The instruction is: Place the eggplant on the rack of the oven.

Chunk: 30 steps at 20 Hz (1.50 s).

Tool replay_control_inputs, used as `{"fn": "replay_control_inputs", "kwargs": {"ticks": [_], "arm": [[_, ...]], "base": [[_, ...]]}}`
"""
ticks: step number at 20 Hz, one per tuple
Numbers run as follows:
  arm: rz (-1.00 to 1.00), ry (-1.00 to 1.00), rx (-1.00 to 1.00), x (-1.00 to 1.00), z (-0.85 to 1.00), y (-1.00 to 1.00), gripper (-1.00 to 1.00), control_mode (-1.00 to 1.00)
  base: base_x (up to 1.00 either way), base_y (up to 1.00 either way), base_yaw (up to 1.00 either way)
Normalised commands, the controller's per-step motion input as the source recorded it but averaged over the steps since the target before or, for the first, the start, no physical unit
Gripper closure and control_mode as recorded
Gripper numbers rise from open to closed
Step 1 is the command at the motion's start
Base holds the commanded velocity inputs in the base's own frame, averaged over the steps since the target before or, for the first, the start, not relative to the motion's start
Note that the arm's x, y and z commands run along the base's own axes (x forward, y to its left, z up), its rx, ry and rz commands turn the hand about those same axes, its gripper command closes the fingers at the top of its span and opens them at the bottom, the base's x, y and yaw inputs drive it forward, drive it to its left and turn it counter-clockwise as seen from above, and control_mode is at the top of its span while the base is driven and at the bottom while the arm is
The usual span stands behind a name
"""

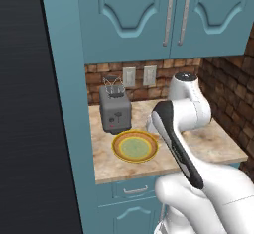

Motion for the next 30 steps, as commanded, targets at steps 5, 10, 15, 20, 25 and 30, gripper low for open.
{"fn": "replay_control_inputs", "kwargs": {"ticks": [5, 10, 15, 20, 25, 30], "arm": [[0.00, -0.13, 0.04, -0.48, 0.07, -0.42, 1.00, -1.00], [0.00, -0.05, 0.00, -0.06, -0.20, -0.17, 1.00, -1.00], [-0.01, 0.00, -0.05, 0.23, -0.38, 0.02, 1.00, -1.00], [0.00, 0.00, 0.00, 0.00, -0.04, 0.00, 1.00, -1.00], [0.01, -0.01, 0.00, -0.10, 0.00, 0.09, 1.00, -1.00], [0.00, 0.00, 0.00, 0.00, 0.00, 0.00, 1.00, 1.00]], "base": [[0.00, 0.00, 0.00], [0.00, 0.00, 0.00], [0.00, 0.00, 0.00], [0.00, 0.00, 0.00], [0.00, 0.00, 0.00], [-0.69, 0.56, 0.22]]}}
